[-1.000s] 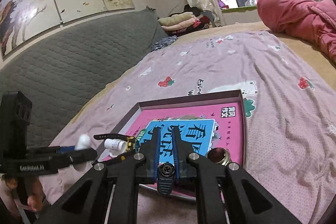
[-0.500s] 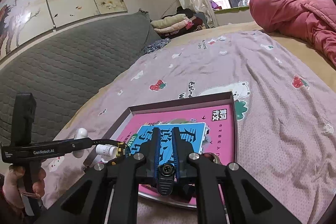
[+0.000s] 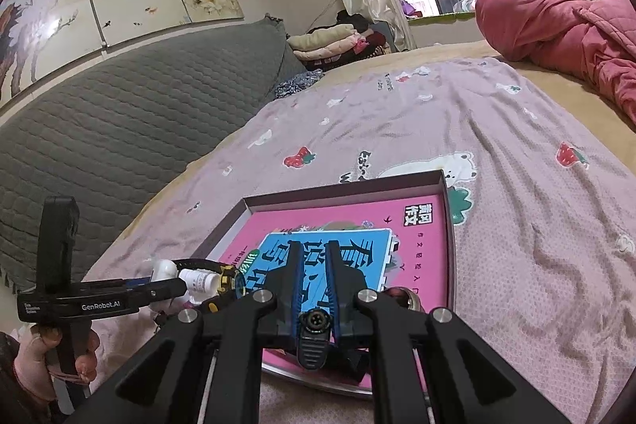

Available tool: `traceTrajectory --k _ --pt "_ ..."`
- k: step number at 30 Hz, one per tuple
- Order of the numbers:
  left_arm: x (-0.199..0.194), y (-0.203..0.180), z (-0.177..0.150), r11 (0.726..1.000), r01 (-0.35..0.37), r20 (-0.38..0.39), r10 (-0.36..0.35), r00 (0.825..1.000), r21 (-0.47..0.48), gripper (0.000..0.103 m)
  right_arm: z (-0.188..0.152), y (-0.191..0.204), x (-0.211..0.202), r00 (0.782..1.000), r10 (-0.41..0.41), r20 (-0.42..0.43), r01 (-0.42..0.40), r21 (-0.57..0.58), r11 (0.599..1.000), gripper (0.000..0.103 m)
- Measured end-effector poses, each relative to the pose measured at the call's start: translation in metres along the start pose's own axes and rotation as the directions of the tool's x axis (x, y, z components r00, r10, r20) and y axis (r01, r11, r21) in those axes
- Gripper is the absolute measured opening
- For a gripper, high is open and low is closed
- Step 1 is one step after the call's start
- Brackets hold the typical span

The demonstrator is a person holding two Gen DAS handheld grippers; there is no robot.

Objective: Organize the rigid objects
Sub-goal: 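Carry the earbud case and red lighter over the grey box with both tools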

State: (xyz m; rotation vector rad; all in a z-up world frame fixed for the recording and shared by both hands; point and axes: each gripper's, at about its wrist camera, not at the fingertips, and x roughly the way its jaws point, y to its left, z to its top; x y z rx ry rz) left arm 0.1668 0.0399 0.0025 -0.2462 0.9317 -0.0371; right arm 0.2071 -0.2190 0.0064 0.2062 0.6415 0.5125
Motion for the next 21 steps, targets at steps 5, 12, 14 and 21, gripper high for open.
traceTrajectory --k 5,12,14,21 --pt "0.005 -0.008 -0.003 1.000 0.012 -0.012 -0.012 1.000 0.012 0.046 -0.003 -0.002 0.002 1.000 -0.010 -0.009 0.011 0.006 1.000 0.011" --pt "0.010 -0.015 -0.005 1.000 0.009 -0.016 -0.009 1.000 0.024 0.046 -0.005 -0.001 0.002 1.000 -0.011 -0.015 0.011 -0.008 1.000 0.011" --pt "0.011 -0.017 -0.006 1.000 0.010 -0.016 -0.010 1.000 0.029 0.046 -0.005 -0.002 0.002 1.000 -0.008 -0.015 0.007 -0.006 1.000 0.011" --pt "0.012 -0.023 -0.006 0.999 0.011 -0.015 -0.010 1.000 0.047 0.046 -0.008 -0.008 0.007 0.999 -0.024 -0.036 0.024 0.005 1.000 0.011"
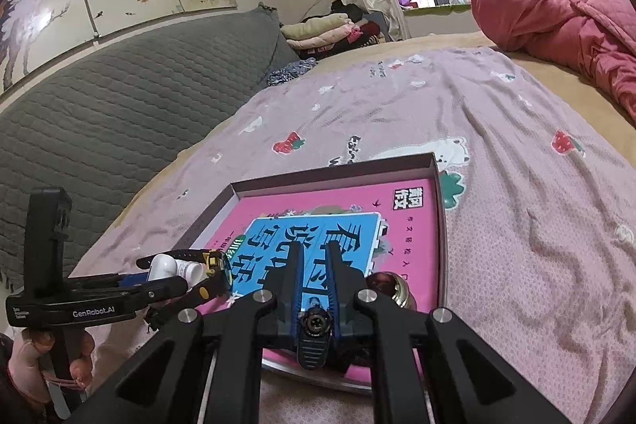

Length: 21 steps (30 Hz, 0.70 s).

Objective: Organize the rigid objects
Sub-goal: 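Carry the earbud case and red lighter over the grey box with both tools, then release the earbud case from the left tool while the right tool releases the lighter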

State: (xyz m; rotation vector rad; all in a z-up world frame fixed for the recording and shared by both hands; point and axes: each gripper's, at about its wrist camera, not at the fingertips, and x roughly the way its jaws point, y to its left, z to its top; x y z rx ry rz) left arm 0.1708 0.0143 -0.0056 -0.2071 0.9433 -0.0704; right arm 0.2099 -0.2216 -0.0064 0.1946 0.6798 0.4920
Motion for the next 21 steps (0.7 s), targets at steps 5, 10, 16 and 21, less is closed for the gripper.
traceTrajectory --k 5,10,16,21 --pt "0.000 -0.002 0.000 1.000 -0.001 0.001 0.001 1.000 0.002 0.046 -0.003 -0.004 0.001 1.000 -0.011 -0.012 0.011 0.004 1.000 0.011" --pt "0.003 -0.005 0.000 1.000 0.007 0.002 -0.007 1.000 0.009 0.046 -0.007 -0.005 0.002 0.999 -0.025 -0.024 0.025 -0.010 1.000 0.011" --pt "0.007 -0.010 0.001 1.000 0.008 0.002 -0.008 1.000 0.011 0.046 -0.015 -0.007 0.005 0.997 -0.058 -0.051 0.056 -0.038 0.998 0.012" --pt "0.008 -0.011 0.000 1.000 0.001 0.006 -0.001 1.000 0.015 0.046 -0.017 -0.008 0.004 0.996 -0.079 -0.050 0.077 -0.049 0.996 0.012"
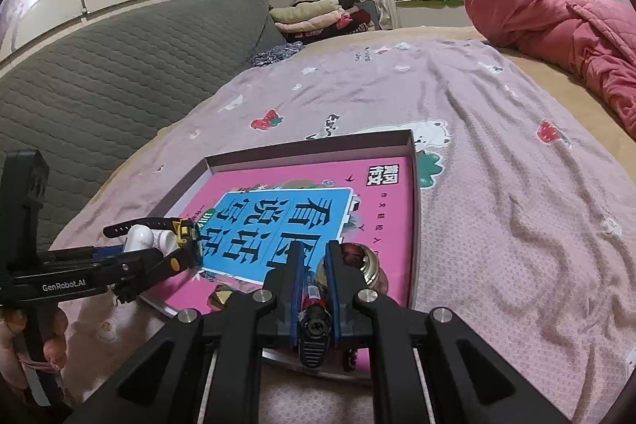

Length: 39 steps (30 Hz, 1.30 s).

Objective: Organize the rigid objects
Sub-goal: 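Release the earbud case from the left tool while the right tool releases the lighter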

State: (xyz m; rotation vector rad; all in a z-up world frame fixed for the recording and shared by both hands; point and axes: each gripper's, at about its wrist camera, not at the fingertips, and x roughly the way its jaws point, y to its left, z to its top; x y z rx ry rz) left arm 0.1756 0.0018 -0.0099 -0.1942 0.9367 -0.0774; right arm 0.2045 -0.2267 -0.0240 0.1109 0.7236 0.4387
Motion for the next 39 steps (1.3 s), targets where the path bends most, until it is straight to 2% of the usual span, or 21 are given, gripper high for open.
traceTrajectory --k 9,16,18,39 --pt "0.001 -0.001 -0.001 1.000 -0.007 0.003 0.007 1.000 0.006 0.046 0.001 -0.002 -0.005 1.000 -0.010 0.018 0.010 0.000 1.000 0.014" --pt "0.004 -0.001 0.000 1.000 -0.007 -0.006 0.007 1.000 0.003 0.046 0.005 -0.002 -0.008 0.999 -0.004 0.036 0.004 -0.003 1.000 0.033" --pt "0.006 -0.001 0.000 1.000 -0.010 -0.007 0.010 1.000 0.005 0.046 0.005 -0.001 -0.009 0.999 -0.003 0.042 0.003 -0.004 1.000 0.036" --pt "0.011 -0.003 0.004 1.000 -0.028 -0.017 0.028 0.999 -0.002 0.046 0.005 -0.002 -0.009 0.999 -0.007 0.044 0.007 -0.008 1.000 0.037"
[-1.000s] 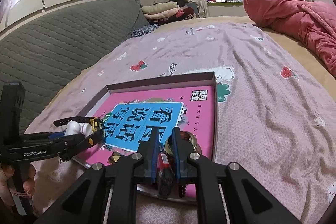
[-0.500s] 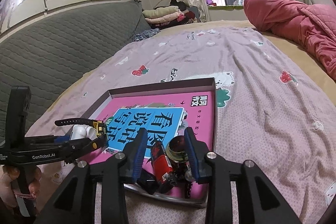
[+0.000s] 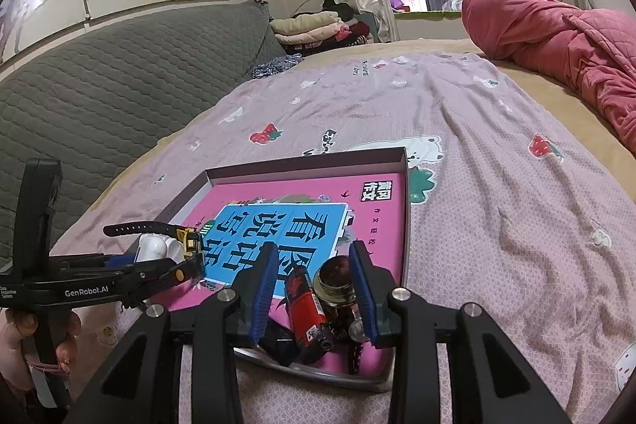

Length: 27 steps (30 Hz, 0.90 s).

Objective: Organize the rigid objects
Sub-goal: 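Release the earbud case from the left tool while the right tool releases the lighter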

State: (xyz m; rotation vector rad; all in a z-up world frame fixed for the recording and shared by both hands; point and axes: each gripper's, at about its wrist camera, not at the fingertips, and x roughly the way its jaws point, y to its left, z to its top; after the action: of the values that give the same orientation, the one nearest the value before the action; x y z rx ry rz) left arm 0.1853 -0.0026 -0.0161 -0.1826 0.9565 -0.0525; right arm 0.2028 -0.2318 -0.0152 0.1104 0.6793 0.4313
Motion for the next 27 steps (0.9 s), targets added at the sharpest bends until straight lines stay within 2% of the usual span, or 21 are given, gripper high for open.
traceTrajectory --k 3,7,16,21,27 --pt "-0.003 0.001 0.002 1.000 -0.007 0.014 0.007 1.000 0.002 0.046 0.000 0.001 0.000 1.000 0.005 0.002 -0.005 0.001 1.000 0.038" --pt "-0.012 0.001 0.007 1.000 -0.010 0.042 0.009 0.999 0.016 0.055 0.000 0.002 0.000 1.000 0.009 0.000 -0.009 -0.003 1.000 0.050" --pt "-0.033 0.014 0.011 0.999 -0.032 0.074 0.033 0.997 -0.015 0.059 0.001 0.007 -0.006 1.000 0.004 0.020 -0.004 -0.012 1.000 0.050" --pt "-0.045 0.015 0.006 0.998 -0.056 0.091 0.056 0.994 -0.008 0.066 0.000 0.014 -0.013 1.000 0.001 0.030 0.000 -0.030 1.000 0.051" --pt "-0.060 0.010 -0.004 0.998 -0.064 0.109 0.063 0.992 0.005 0.073 -0.006 0.030 -0.022 0.999 -0.033 0.041 0.035 -0.057 0.998 0.057"
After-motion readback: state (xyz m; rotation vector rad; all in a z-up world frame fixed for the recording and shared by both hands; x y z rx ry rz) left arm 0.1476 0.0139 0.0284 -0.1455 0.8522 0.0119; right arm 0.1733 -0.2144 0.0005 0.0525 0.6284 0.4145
